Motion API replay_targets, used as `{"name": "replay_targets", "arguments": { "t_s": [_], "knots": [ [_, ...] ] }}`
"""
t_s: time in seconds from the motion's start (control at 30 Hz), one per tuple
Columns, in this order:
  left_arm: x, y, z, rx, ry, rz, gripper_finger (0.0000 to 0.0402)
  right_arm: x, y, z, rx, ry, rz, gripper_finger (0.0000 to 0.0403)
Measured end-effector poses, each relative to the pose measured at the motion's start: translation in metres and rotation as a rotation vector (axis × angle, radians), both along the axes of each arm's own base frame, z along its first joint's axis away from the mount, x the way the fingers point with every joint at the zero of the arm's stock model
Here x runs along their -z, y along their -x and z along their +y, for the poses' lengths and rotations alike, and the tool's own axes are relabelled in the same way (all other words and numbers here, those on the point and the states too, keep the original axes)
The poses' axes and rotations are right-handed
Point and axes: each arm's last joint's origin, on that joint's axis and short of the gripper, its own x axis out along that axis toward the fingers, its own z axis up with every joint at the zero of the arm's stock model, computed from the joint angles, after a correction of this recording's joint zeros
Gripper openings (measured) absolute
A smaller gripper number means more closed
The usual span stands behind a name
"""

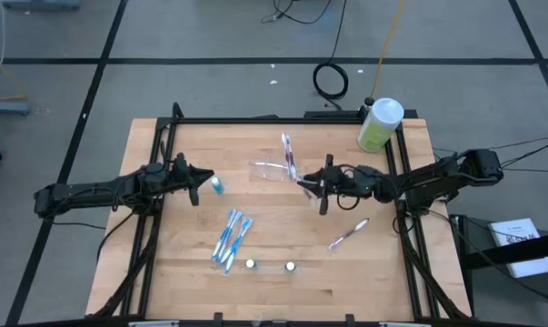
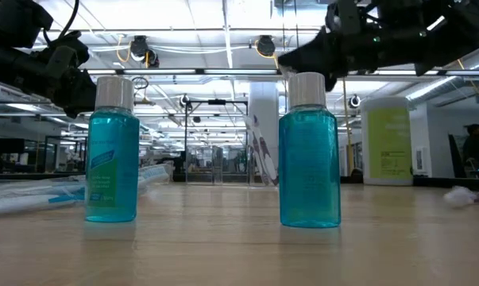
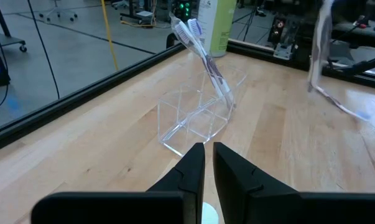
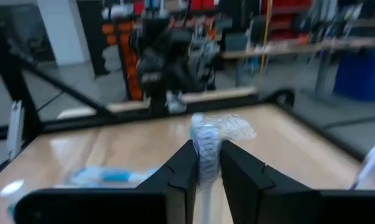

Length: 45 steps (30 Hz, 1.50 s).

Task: Pick & Place toothbrushing station
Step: Put the violet toothbrush into the transparent organizer

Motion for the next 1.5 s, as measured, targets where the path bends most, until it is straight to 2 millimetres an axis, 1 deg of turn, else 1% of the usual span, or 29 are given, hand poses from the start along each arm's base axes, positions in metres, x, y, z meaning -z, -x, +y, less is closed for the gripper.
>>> {"name": "replay_targets", "arguments": {
  "t_s": [0.2,0.4,0.63,0.7,0.83,1.0,1.2,1.5],
  "knots": [
    [0.000,0.000,0.000,0.000,0.000,0.000,0.0037,-0.010,0.002,-0.018,0.074,0.053,-0.096,0.0057],
    [0.000,0.000,0.000,0.000,0.000,0.000,0.0037,-0.014,0.000,-0.039,0.157,0.069,-0.224,0.0057],
    [0.000,0.000,0.000,0.000,0.000,0.000,0.0037,-0.010,-0.002,-0.065,0.249,0.095,-0.378,0.0057],
    [0.000,0.000,0.000,0.000,0.000,0.000,0.0037,-0.009,-0.005,-0.071,0.265,0.088,-0.399,0.0057],
    [0.000,0.000,0.000,0.000,0.000,0.000,0.0037,-0.005,-0.015,-0.082,0.288,0.090,-0.400,0.0057],
    [0.000,0.000,0.000,0.000,0.000,-0.001,0.0037,0.005,-0.024,-0.092,0.314,0.104,-0.359,0.0057],
    [0.000,0.000,0.000,0.000,0.000,0.000,0.0037,0.010,-0.027,-0.099,0.335,0.103,-0.341,0.0057],
    [0.000,0.000,0.000,0.000,0.000,0.000,0.0037,0.016,-0.027,-0.102,0.348,0.093,-0.271,0.0057]
  ]
}}
